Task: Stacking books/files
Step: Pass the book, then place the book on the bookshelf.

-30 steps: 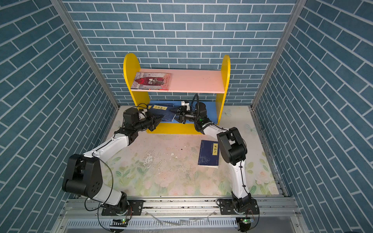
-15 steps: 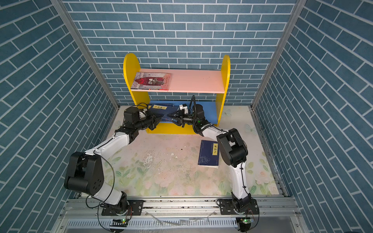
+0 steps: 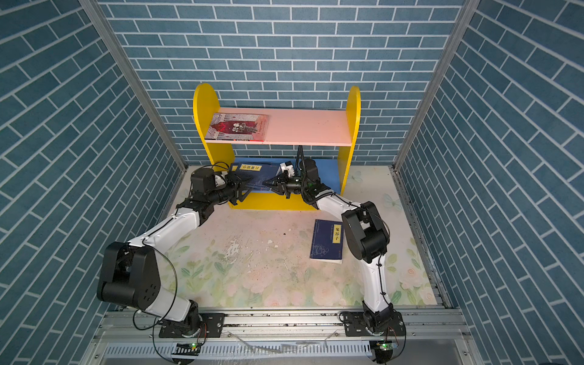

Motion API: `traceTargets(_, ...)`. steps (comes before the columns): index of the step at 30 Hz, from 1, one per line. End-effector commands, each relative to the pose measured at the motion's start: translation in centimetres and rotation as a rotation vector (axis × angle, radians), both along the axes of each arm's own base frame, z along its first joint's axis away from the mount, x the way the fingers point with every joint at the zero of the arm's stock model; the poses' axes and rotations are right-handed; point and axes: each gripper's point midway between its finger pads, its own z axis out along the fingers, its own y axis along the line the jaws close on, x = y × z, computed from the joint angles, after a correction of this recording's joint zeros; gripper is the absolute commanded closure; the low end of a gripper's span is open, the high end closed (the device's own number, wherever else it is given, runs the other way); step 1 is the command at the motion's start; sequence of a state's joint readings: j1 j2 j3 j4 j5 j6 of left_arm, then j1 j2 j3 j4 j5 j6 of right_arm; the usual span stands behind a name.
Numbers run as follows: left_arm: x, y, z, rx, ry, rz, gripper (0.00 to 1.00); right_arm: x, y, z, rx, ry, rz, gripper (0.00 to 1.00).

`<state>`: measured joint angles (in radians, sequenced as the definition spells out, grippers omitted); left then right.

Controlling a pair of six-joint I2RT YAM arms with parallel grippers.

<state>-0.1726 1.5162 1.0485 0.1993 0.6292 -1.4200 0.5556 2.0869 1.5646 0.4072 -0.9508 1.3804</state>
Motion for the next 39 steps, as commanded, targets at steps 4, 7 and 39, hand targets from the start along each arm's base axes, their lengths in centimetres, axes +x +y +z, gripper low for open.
traceTargets(4,-2.2,3.0,1.2,0.04,0.004,0.016,0.43,0.4,-0.5,1.4,-0.043,-0.128,0.075,0.92)
traceTargets(7,-2.8,3.9,1.9,0.045,-0.011,0.022,0.43,0.5,-0.3,1.2,-0.063,-0.138,0.109,0.92)
traceTargets(39,-2.4,6.3,2.5,0.03,-0.018,0.095,0.4,3.6,2.4,-0.9,-0.181,-0.139,0.153,0.71)
